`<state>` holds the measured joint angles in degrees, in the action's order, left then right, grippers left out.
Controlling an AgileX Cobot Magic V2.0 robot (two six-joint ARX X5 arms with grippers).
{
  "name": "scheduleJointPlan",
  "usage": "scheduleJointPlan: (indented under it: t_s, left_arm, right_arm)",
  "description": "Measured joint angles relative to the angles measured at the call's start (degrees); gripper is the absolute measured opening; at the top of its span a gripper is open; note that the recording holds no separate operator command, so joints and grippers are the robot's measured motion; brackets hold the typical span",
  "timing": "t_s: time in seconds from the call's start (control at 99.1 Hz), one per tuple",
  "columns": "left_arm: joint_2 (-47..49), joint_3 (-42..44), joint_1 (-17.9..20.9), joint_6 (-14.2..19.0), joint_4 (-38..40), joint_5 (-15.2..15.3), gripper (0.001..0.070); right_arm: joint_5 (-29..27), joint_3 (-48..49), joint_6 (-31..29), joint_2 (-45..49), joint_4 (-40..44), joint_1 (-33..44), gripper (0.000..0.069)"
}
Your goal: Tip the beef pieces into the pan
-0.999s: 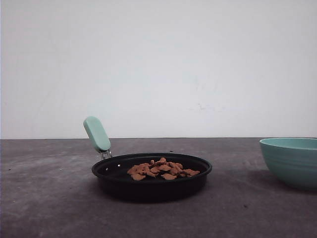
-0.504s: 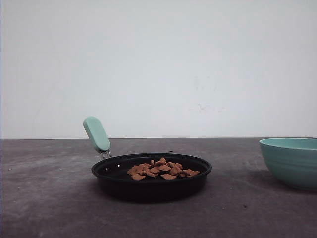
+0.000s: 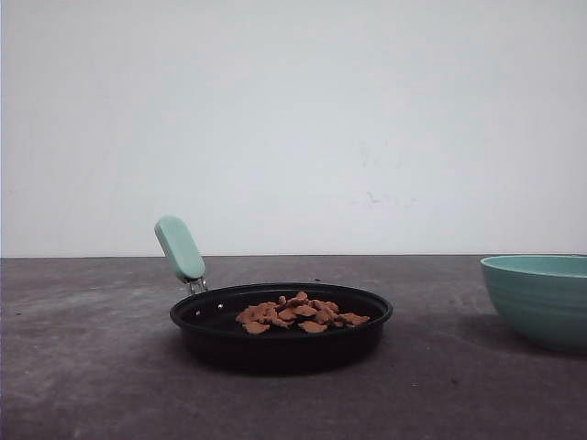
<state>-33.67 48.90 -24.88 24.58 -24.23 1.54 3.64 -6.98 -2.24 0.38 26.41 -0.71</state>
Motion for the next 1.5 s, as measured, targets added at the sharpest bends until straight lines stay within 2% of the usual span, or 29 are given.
scheduleJointPlan:
  t_s: [0.05, 0.111, 0.726, 1.503]
  left_arm:
    - [0.0, 0.0, 0.0, 0.0, 0.0, 0.0, 0.0014]
    - [0.1, 0.0, 0.0, 0.0, 0.0, 0.0, 0.0014]
    - [0.1, 0.0, 0.0, 0.0, 0.0, 0.0, 0.0014]
    - [0.1, 0.0, 0.0, -0.2, 0.0, 0.0, 0.0014]
  right_arm:
    - [2.6, 1.7, -0.1, 0.0, -0.7, -0.2, 0.0007]
    - [3.1, 1.8, -0.2, 0.2, -1.8, -0.7, 0.0007]
    - [2.8, 1.9, 1.0, -0.2, -3.1, -4.4, 0.0007]
    - [2.8, 1.9, 1.0, -0.2, -3.4, -4.4, 0.0007]
